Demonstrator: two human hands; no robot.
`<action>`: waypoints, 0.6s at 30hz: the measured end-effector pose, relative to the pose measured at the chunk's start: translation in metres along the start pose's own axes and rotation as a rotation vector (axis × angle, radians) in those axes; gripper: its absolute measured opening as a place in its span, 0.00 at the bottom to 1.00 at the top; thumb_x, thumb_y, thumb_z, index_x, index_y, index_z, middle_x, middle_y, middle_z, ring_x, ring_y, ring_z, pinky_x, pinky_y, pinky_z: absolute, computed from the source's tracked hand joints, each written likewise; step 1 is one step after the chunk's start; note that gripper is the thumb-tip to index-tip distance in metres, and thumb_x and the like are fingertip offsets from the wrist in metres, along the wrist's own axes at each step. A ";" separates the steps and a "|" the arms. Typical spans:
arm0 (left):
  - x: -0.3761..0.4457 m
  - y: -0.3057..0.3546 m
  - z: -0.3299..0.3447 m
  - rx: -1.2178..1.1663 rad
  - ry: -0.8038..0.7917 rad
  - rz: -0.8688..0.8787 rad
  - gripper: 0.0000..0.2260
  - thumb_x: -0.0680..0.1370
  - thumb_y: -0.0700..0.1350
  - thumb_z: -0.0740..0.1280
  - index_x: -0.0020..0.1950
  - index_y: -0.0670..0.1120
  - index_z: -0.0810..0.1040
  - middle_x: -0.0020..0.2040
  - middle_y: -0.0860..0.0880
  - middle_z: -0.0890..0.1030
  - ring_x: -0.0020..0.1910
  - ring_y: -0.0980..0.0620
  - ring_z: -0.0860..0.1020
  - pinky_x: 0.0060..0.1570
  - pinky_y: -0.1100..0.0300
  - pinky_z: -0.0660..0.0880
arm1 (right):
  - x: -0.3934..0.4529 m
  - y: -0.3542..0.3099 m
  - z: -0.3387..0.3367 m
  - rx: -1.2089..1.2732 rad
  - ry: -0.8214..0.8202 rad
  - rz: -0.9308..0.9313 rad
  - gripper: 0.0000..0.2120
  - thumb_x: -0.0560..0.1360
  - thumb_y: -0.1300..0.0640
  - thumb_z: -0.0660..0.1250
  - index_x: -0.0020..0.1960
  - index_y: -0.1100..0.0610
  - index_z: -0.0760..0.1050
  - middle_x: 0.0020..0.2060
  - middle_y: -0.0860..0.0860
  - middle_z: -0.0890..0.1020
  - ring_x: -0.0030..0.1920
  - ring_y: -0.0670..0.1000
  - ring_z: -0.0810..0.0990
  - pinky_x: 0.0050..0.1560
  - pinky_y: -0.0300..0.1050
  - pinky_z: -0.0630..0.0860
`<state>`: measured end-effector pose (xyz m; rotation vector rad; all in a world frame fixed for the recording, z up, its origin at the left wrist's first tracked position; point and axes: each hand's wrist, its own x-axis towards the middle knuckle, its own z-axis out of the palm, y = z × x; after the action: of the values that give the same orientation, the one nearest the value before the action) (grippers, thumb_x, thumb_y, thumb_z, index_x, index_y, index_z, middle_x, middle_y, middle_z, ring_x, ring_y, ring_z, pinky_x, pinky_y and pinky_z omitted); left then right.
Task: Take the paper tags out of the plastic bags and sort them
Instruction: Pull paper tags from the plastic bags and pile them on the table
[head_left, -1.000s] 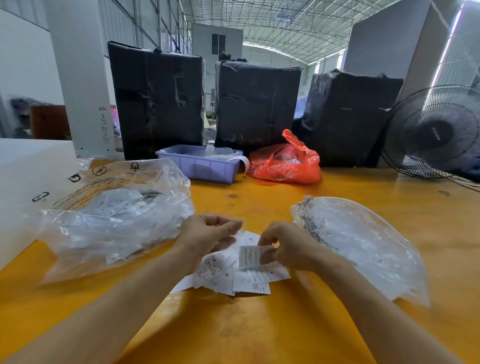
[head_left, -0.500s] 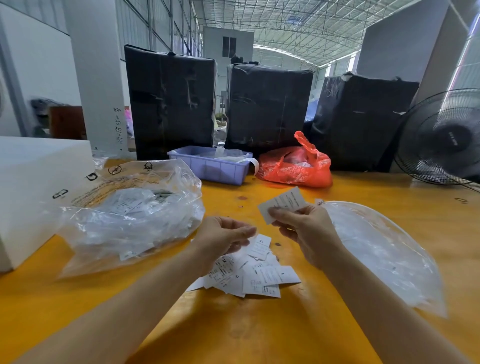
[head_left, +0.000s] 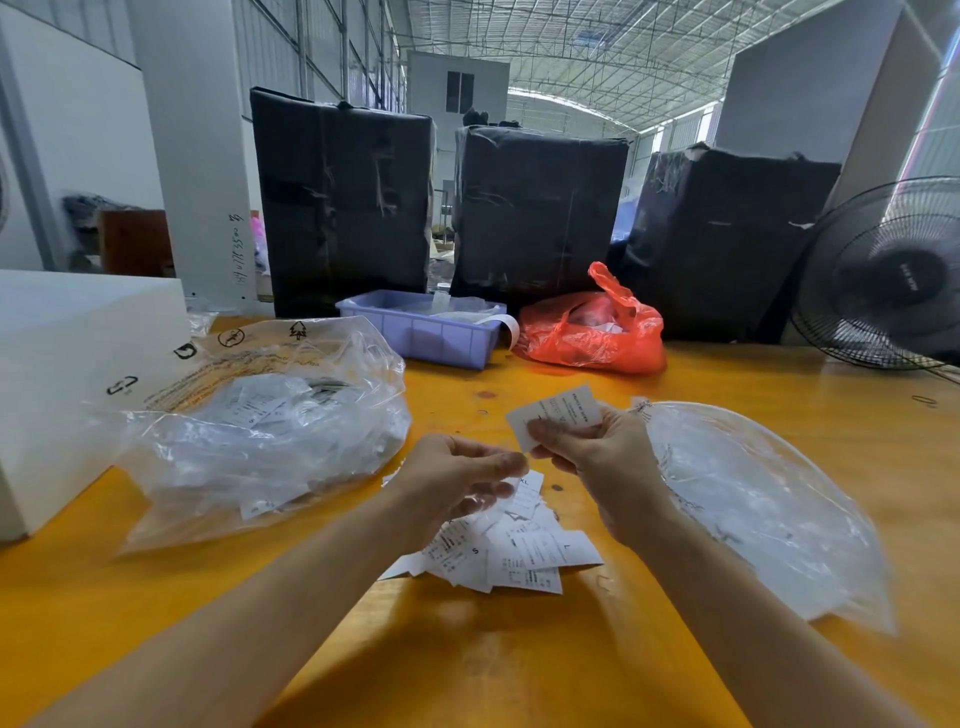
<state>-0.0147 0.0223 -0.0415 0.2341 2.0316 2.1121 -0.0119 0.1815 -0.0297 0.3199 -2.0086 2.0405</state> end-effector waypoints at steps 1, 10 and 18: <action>0.000 0.000 0.000 -0.003 -0.001 -0.003 0.08 0.60 0.48 0.76 0.35 0.46 0.85 0.45 0.44 0.85 0.36 0.55 0.82 0.38 0.62 0.75 | 0.000 0.000 0.001 0.004 -0.006 -0.009 0.05 0.68 0.65 0.73 0.43 0.60 0.78 0.31 0.50 0.84 0.31 0.46 0.82 0.32 0.34 0.75; 0.000 0.001 0.001 -0.037 -0.005 -0.034 0.06 0.59 0.47 0.76 0.34 0.46 0.86 0.41 0.47 0.85 0.34 0.55 0.82 0.37 0.62 0.74 | -0.003 -0.001 0.002 -0.023 0.009 -0.053 0.05 0.69 0.64 0.73 0.42 0.59 0.78 0.31 0.50 0.83 0.31 0.46 0.81 0.33 0.34 0.75; 0.002 0.000 -0.002 -0.077 -0.002 -0.036 0.05 0.61 0.44 0.75 0.35 0.46 0.86 0.41 0.47 0.85 0.34 0.55 0.82 0.37 0.63 0.76 | -0.003 -0.001 0.003 -0.008 0.035 -0.050 0.04 0.70 0.66 0.71 0.44 0.61 0.77 0.34 0.54 0.83 0.31 0.47 0.83 0.32 0.33 0.75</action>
<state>-0.0175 0.0213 -0.0414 0.1867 1.9342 2.1616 -0.0089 0.1784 -0.0298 0.3263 -1.9673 1.9944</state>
